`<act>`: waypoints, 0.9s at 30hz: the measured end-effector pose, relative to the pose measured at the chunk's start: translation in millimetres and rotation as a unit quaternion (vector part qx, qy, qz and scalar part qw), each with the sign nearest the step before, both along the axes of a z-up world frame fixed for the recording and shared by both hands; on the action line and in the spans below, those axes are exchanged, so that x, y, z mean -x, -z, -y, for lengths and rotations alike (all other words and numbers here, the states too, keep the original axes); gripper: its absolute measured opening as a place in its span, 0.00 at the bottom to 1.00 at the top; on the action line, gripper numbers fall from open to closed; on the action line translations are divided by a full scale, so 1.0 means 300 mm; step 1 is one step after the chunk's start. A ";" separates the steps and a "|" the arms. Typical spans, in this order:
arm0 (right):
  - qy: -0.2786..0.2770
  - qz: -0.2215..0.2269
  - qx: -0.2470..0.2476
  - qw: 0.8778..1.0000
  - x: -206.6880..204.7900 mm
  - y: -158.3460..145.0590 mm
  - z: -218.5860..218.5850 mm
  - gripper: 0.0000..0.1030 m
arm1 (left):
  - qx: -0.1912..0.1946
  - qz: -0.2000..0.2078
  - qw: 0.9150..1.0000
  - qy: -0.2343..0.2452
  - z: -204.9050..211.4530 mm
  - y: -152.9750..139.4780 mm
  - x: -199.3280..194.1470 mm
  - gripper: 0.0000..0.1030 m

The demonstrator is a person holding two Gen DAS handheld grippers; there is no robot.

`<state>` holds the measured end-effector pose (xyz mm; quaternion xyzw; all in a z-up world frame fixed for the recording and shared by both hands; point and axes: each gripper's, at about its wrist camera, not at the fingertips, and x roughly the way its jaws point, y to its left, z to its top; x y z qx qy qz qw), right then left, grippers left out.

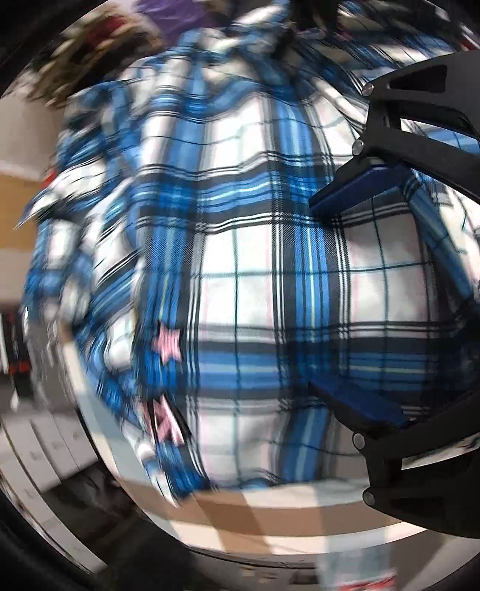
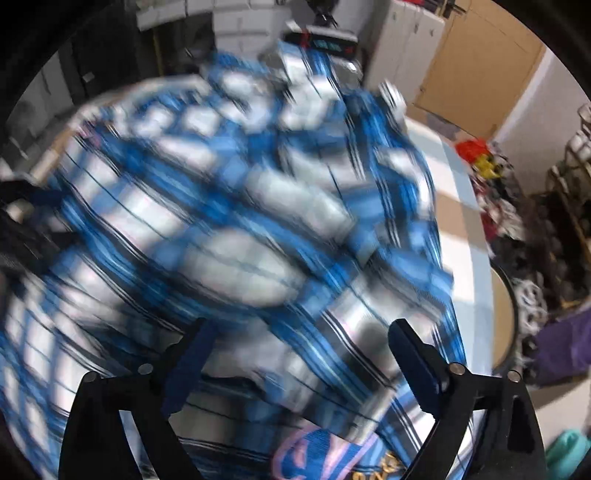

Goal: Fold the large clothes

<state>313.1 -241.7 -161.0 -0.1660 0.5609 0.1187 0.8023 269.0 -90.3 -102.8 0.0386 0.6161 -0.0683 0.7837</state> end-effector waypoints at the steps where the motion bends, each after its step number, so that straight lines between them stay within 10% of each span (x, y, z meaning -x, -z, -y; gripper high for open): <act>1: 0.018 0.002 -0.027 0.999 0.001 -0.008 0.037 0.95 | 0.013 0.001 1.000 -0.014 -0.013 -0.016 0.014 0.83; 6: 0.070 0.015 -0.100 0.992 0.053 -0.113 0.143 0.95 | 0.049 0.027 0.997 -0.049 -0.081 -0.074 0.134 0.83; 17: 0.107 0.004 -0.137 0.985 0.229 -0.285 0.170 0.95 | -0.036 0.026 0.999 -0.017 -0.040 0.003 0.186 0.83; 22: 0.112 -0.003 -0.126 0.986 0.269 -0.313 0.190 0.95 | 0.044 0.057 0.996 -0.059 -0.043 -0.113 0.277 0.83; 27: 0.099 0.038 -0.114 0.988 0.199 -0.395 0.143 0.95 | 0.092 0.140 0.973 -0.156 -0.106 -0.189 0.437 0.83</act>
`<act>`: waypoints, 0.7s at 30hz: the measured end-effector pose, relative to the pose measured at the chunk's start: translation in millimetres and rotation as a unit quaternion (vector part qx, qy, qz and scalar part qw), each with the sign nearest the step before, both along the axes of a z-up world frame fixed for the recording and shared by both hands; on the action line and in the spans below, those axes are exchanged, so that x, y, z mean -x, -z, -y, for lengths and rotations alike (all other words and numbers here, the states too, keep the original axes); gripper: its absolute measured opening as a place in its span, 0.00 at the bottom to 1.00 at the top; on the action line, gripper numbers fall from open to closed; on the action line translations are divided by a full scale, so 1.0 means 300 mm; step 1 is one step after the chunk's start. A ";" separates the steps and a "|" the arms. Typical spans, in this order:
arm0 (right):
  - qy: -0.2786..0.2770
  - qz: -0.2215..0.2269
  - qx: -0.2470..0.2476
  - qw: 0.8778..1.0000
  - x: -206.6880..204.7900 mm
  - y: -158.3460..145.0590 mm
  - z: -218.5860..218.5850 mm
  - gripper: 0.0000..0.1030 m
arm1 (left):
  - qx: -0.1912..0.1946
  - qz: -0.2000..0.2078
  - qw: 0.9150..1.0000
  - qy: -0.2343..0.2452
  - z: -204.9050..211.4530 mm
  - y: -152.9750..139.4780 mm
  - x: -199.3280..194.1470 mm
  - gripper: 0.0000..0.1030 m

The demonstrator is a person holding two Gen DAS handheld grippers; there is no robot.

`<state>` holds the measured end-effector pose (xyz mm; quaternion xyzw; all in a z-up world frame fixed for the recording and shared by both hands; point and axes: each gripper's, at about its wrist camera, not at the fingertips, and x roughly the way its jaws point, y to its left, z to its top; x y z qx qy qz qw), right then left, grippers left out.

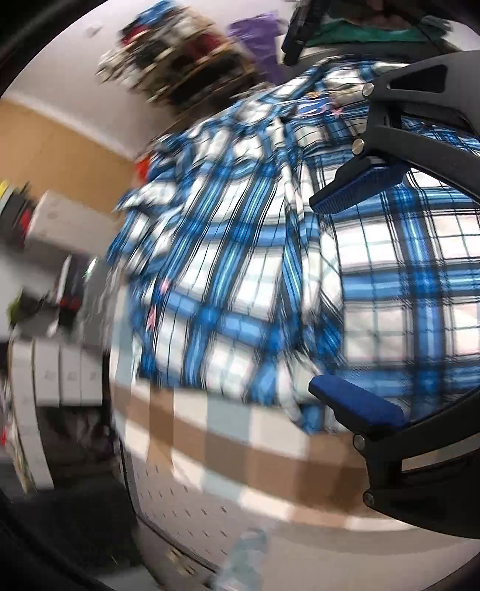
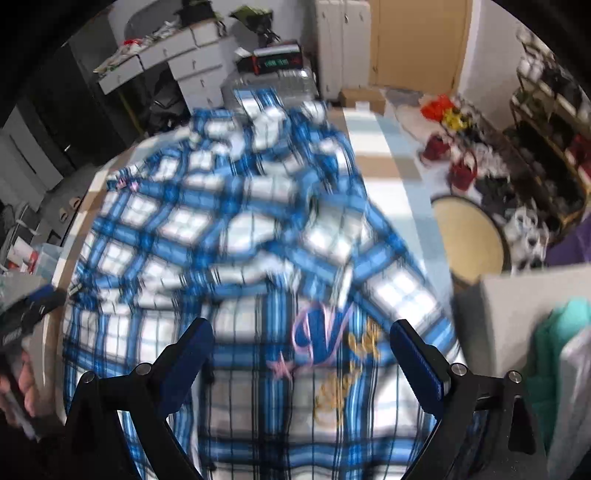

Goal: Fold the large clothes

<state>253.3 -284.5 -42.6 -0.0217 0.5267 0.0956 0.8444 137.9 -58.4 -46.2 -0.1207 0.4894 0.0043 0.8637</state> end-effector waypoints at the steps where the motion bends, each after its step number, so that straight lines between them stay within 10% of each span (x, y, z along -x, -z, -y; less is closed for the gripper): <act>1: 0.002 0.007 -0.003 1.000 -0.032 -0.017 -0.010 0.95 | 0.013 0.010 1.000 -0.014 -0.014 0.007 0.021 0.83; 9: 0.001 0.023 -0.006 1.000 -0.519 -0.001 -0.235 0.95 | 0.018 0.004 0.999 -0.027 -0.123 0.029 0.025 0.83; 15: -0.015 0.016 -0.006 1.000 -0.911 0.197 -0.447 0.95 | 0.007 -0.010 1.000 -0.022 -0.134 0.031 0.061 0.83; 17: -0.014 0.021 0.065 0.998 -1.008 0.301 -0.524 0.91 | 0.009 -0.014 0.999 -0.028 -0.114 0.045 0.053 0.83; 18: -0.010 0.018 0.086 0.996 -1.029 0.331 -0.541 0.87 | 0.010 -0.019 1.000 -0.014 -0.099 0.052 0.049 0.83; 20: 0.005 0.012 0.116 0.993 -1.066 0.388 -0.560 0.37 | 0.005 -0.031 0.999 0.025 -0.075 0.056 0.048 0.83; 21: 0.014 0.020 0.112 0.993 -1.063 0.383 -0.555 0.30 | -0.004 -0.035 0.999 0.033 -0.062 0.063 0.048 0.83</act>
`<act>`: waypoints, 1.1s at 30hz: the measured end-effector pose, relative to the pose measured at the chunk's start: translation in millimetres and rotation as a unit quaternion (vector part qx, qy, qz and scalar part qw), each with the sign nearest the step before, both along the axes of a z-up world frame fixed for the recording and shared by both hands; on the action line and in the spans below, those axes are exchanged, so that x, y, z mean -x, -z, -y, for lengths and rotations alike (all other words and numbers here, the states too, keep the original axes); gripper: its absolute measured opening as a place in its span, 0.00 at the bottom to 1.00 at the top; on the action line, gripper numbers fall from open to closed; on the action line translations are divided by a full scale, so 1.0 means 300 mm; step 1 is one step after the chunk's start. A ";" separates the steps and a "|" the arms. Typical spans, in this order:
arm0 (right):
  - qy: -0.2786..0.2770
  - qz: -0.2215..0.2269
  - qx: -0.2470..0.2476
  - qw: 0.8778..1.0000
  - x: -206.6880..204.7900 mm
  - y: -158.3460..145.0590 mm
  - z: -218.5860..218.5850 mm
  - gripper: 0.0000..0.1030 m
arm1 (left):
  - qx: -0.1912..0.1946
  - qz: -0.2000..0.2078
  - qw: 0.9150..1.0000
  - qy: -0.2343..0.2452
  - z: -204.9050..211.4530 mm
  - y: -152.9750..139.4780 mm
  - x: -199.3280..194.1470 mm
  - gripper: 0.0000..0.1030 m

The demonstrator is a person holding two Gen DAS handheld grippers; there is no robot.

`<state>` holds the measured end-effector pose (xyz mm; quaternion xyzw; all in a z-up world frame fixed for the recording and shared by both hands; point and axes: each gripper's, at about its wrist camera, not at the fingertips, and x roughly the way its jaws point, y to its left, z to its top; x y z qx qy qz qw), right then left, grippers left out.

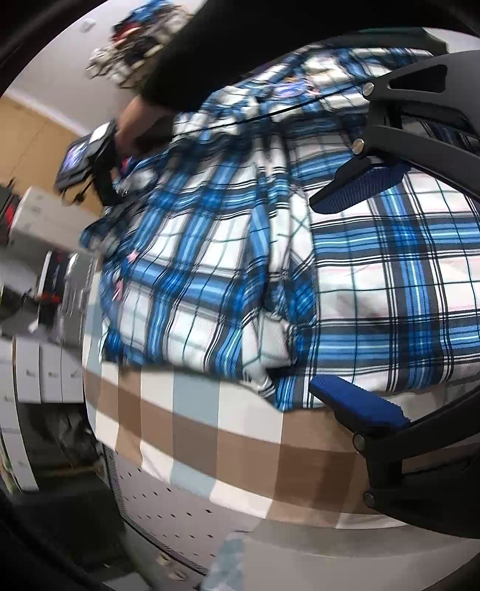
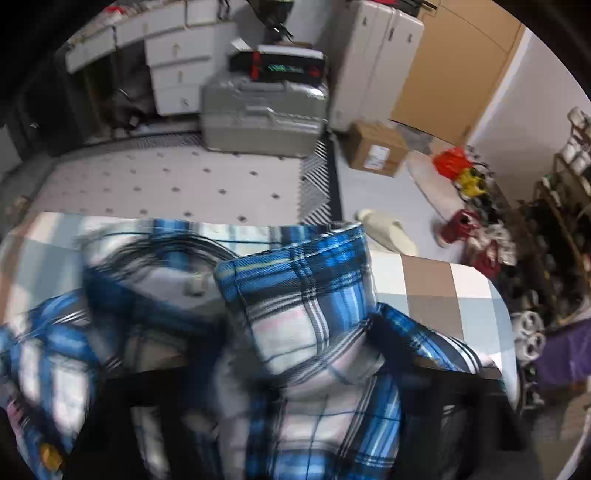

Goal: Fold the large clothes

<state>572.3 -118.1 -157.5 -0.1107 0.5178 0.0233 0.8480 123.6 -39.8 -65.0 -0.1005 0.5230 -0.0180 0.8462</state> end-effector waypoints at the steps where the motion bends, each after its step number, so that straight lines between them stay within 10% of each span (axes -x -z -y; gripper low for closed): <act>1: 0.003 0.013 -0.015 1.000 0.014 -0.018 0.011 0.18 | -0.006 -0.002 1.000 0.002 0.005 0.002 0.001 0.83; 11: -0.139 0.145 -0.107 0.974 0.498 -0.375 0.102 0.02 | -0.036 0.058 0.996 -0.049 -0.040 -0.064 0.021 0.83; 19: -0.166 0.145 -0.124 0.968 0.773 -0.378 0.193 0.03 | -0.027 0.098 0.994 -0.035 -0.040 -0.220 -0.181 0.83; 24: -0.137 0.120 -0.151 0.972 0.797 -0.332 0.269 0.03 | -0.102 0.055 0.993 0.013 0.022 -0.198 -0.477 0.83; 33: -0.127 0.093 -0.156 0.975 0.783 -0.240 0.336 0.03 | -0.261 -0.004 0.961 0.097 0.155 0.024 -0.830 0.84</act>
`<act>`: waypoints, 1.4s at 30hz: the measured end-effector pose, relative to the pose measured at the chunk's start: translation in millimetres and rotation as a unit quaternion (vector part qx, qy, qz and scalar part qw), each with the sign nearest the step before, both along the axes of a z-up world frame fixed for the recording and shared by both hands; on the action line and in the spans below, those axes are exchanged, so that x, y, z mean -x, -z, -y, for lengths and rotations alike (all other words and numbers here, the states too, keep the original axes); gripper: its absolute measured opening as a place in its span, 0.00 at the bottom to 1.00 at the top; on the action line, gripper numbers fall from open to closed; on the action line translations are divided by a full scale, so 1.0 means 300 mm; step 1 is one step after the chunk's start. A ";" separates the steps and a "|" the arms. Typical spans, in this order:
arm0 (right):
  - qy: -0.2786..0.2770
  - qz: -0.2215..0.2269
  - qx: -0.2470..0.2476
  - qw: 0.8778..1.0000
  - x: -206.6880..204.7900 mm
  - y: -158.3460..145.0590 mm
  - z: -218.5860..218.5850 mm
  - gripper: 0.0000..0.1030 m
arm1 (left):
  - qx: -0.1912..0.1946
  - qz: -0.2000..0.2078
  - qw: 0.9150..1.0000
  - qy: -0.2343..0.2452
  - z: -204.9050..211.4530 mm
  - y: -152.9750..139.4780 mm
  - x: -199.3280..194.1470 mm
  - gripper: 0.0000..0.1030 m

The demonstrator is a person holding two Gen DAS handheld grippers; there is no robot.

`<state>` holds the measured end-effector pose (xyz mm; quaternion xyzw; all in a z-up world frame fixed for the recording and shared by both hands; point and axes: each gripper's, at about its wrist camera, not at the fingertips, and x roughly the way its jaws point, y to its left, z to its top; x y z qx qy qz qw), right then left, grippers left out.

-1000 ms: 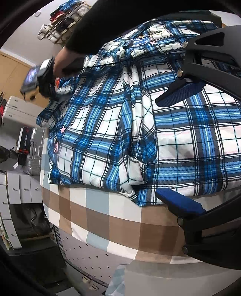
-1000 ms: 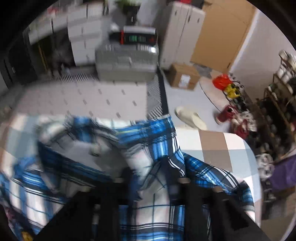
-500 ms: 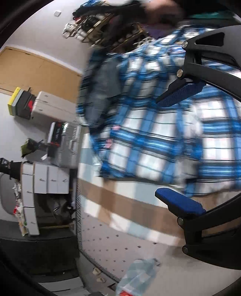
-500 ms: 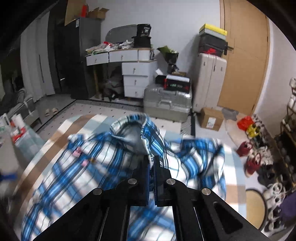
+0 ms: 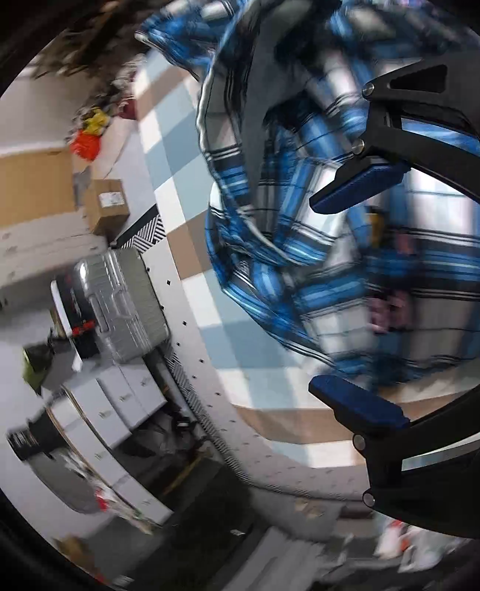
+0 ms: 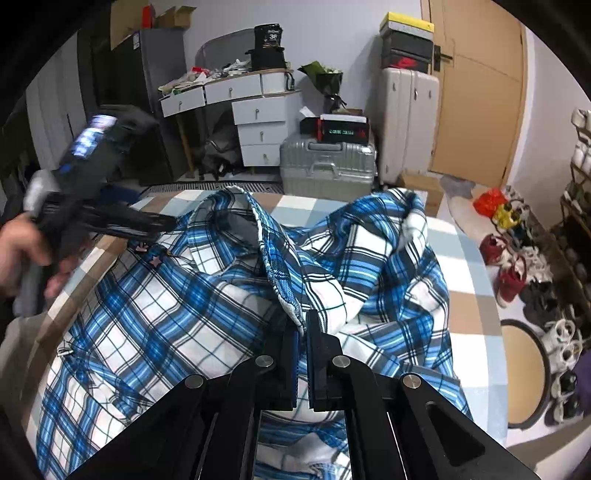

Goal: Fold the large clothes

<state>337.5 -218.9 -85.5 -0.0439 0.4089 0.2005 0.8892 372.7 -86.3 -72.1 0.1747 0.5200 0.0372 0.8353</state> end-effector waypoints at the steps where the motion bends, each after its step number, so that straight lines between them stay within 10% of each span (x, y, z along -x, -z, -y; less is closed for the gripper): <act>1: 0.000 -0.002 -0.001 1.000 -0.002 0.008 0.009 0.03 | -0.018 -0.005 1.000 0.013 0.017 0.033 -0.022 0.83; 3: -0.002 -0.001 0.006 1.000 -0.001 0.024 0.025 0.03 | -0.025 -0.017 0.999 0.028 0.022 0.081 -0.056 0.74; 4: -0.004 -0.001 0.009 1.000 -0.002 0.034 0.031 0.03 | -0.021 -0.023 0.999 0.032 0.017 0.093 -0.066 0.57; 5: -0.006 -0.006 0.009 1.000 -0.006 0.046 0.037 0.03 | -0.016 -0.041 0.999 0.028 0.010 0.112 -0.078 0.07; 6: -0.007 -0.009 0.010 1.000 -0.007 0.054 0.038 0.03 | -0.005 -0.069 0.997 0.022 0.000 0.132 -0.083 0.00; 20: 0.019 0.012 0.009 1.000 -0.012 -0.049 -0.010 0.02 | 0.064 0.032 0.996 0.046 0.023 -0.208 0.122 0.00; 28: 0.060 0.073 -0.104 0.990 0.141 -0.285 0.092 0.02 | 0.095 0.090 0.986 0.105 0.092 -0.372 0.452 0.00; 35: 0.106 -0.019 -0.184 0.977 0.391 -0.130 0.189 0.03 | 0.138 0.061 0.982 0.116 0.136 -0.148 0.770 0.00; 42: 0.199 -0.179 -0.250 0.930 0.532 0.171 0.306 0.06 | 0.131 0.024 0.988 0.082 0.203 0.030 0.898 0.00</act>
